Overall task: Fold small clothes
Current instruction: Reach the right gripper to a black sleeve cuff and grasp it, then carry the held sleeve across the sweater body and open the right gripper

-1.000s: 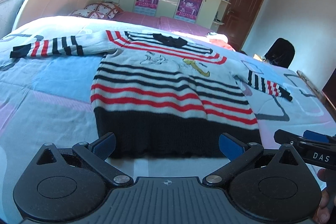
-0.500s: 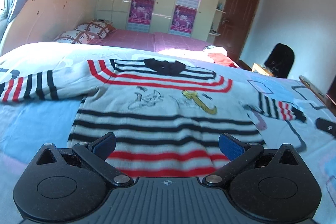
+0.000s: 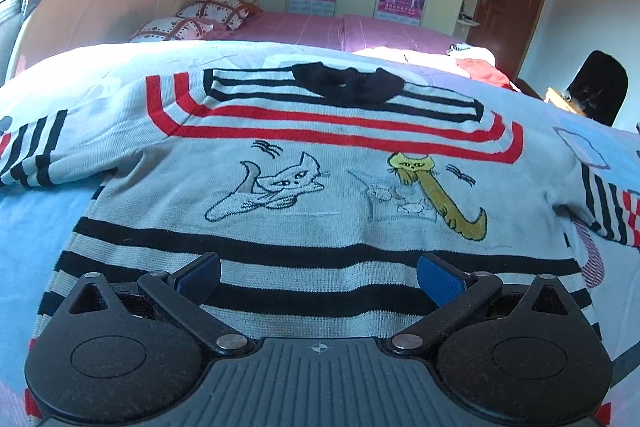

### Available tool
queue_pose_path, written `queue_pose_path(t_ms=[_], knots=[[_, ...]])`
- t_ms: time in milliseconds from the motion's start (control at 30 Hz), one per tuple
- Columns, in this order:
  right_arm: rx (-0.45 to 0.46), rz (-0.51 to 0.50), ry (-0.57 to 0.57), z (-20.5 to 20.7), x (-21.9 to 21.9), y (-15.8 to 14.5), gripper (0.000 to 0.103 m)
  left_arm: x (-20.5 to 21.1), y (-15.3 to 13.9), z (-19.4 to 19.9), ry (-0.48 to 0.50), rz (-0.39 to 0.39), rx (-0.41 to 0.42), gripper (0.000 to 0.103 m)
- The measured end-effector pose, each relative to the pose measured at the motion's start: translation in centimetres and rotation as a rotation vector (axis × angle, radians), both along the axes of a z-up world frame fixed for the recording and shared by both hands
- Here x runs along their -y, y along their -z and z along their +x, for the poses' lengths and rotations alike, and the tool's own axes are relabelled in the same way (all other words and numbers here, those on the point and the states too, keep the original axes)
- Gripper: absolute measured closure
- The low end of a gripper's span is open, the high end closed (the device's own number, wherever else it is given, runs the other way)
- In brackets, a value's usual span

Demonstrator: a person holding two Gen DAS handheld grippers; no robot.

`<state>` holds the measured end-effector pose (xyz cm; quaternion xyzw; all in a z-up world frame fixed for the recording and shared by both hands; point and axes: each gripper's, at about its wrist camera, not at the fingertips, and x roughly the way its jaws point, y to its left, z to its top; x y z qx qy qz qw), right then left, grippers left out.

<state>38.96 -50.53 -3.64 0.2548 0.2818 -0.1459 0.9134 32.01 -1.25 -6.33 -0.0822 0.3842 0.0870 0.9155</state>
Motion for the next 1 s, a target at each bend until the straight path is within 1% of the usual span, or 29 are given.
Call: queue_pose_path(t_ms=[33, 67, 100, 133, 167, 233, 300, 367, 433, 467, 500, 567, 600, 633, 667, 733, 767, 800, 833, 933, 1000], knots=[[-0.003, 0.023, 0.012, 0.3, 0.5, 0.5, 0.009, 0.1, 0.2, 0.2, 0.001, 0.002, -0.010, 0.000], [-0.001, 0.039, 0.021, 0.4, 0.9, 0.8, 0.018, 0.2, 0.4, 0.5, 0.002, 0.002, -0.018, 0.000], [0.004, 0.041, 0.026, 0.5, 1.1, 1.0, 0.039, 0.3, 0.4, 0.7, 0.002, 0.001, -0.022, 0.000], [0.001, 0.041, 0.029, 0.7, 1.2, 1.1, 0.049, 0.3, 0.4, 1.0, 0.001, -0.001, -0.023, 0.000], [0.000, 0.060, 0.036, 1.0, 1.6, 1.3, 0.057, 0.4, 0.3, 1.3, 0.001, -0.002, -0.023, 0.000], [0.017, 0.122, 0.051, 1.3, 2.6, 1.7, 0.060, 0.7, 0.2, 2.0, 0.008, -0.002, -0.019, 0.000], [0.032, 0.172, 0.057, 1.9, 3.6, 1.8, 0.060, 1.1, 0.1, 2.5, 0.018, 0.001, -0.018, 0.000], [0.062, 0.259, 0.070, 1.9, 4.6, 2.4, 0.059, 1.4, 0.1, 3.1, 0.027, 0.001, -0.018, 0.000], [0.072, 0.276, 0.073, 2.0, 4.9, 2.4, 0.060, 1.6, 0.3, 3.4, 0.029, -0.002, -0.022, 0.000], [0.058, 0.242, 0.071, 2.1, 4.8, 2.4, 0.080, 1.6, 0.4, 3.6, 0.028, -0.001, -0.027, 0.000], [0.009, 0.156, 0.077, 2.6, 4.3, 2.2, 0.098, 1.6, 0.5, 3.7, 0.026, -0.001, -0.033, 0.000], [-0.050, -0.018, 0.042, 3.5, 3.3, 1.7, 0.099, 1.3, 0.5, 3.7, 0.020, 0.002, -0.038, 0.000], [-0.082, -0.131, 0.022, 4.1, 2.2, 1.3, 0.098, 1.0, 0.4, 3.6, 0.017, 0.007, -0.032, 0.000], [-0.124, -0.298, -0.003, 4.7, 0.4, 1.0, 0.097, 0.6, 0.2, 3.5, 0.012, 0.014, -0.028, 0.000], [-0.148, -0.376, -0.019, 5.0, -0.6, 1.2, 0.095, 0.1, 0.2, 3.5, 0.006, 0.023, -0.029, 0.000], [-0.164, -0.405, -0.010, 5.4, -1.3, 1.3, 0.095, -1.4, 0.0, 3.2, -0.013, 0.036, -0.035, 0.000], [-0.163, -0.383, 0.000, 5.6, -1.2, 1.1, 0.096, -2.2, 0.0, 3.0, -0.025, 0.037, -0.039, 0.000], [-0.140, -0.334, 0.009, 5.5, -1.0, 0.7, 0.096, -3.2, -0.1, 2.7, -0.033, 0.036, -0.043, 0.000], [-0.094, -0.280, 0.009, 5.0, -1.1, 0.1, 0.096, -4.1, -0.1, 2.5, -0.038, 0.037, -0.042, 0.000], [-0.001, -0.265, -0.047, 4.8, -3.2, -1.7, 0.096, -6.8, -0.2, 1.9, -0.048, 0.052, -0.035, 0.000], [0.039, -0.249, -0.106, 4.8, -5.9, -2.7, 0.096, -8.4, -0.2, 1.8, -0.048, 0.040, -0.022, 0.000]])
